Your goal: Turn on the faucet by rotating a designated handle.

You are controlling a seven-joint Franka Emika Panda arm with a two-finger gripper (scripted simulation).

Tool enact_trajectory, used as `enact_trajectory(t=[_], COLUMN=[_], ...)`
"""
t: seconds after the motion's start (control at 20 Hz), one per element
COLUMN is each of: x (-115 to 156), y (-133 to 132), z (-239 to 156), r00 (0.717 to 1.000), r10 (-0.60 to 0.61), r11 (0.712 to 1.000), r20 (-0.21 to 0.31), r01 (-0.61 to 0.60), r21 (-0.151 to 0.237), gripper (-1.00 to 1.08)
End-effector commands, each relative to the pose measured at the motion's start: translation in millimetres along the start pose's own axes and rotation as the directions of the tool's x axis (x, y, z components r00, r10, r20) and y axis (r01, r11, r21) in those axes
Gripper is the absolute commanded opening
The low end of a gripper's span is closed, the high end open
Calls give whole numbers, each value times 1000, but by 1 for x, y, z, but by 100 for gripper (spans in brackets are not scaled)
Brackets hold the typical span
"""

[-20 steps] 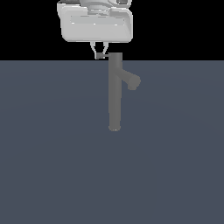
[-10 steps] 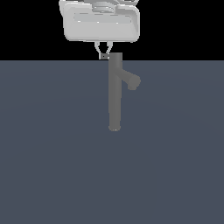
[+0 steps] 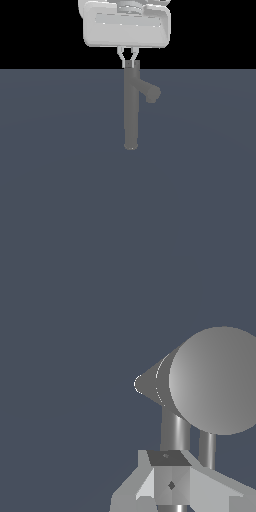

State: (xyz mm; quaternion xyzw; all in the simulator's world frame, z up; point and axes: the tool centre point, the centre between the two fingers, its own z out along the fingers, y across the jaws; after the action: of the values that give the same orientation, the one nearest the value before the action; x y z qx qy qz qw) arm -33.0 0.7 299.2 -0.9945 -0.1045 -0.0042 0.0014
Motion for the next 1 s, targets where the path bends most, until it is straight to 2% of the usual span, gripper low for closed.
enact_trajectory(t=[0.0, 0.5, 0.55, 0.6, 0.95], x=[1, 9, 9, 5, 25], y=[12, 70, 70, 37, 55], z=[0, -1, -1, 0, 0], r00=[1000, 999, 999, 1000, 1000], r10=[10, 48, 48, 5, 22], r11=[1000, 999, 999, 1000, 1000], r20=[1, 8, 8, 29, 21], r01=[-10, -48, -48, -5, -22], r21=[-1, -2, -2, 14, 7], gripper=[-100, -100, -100, -100, -100])
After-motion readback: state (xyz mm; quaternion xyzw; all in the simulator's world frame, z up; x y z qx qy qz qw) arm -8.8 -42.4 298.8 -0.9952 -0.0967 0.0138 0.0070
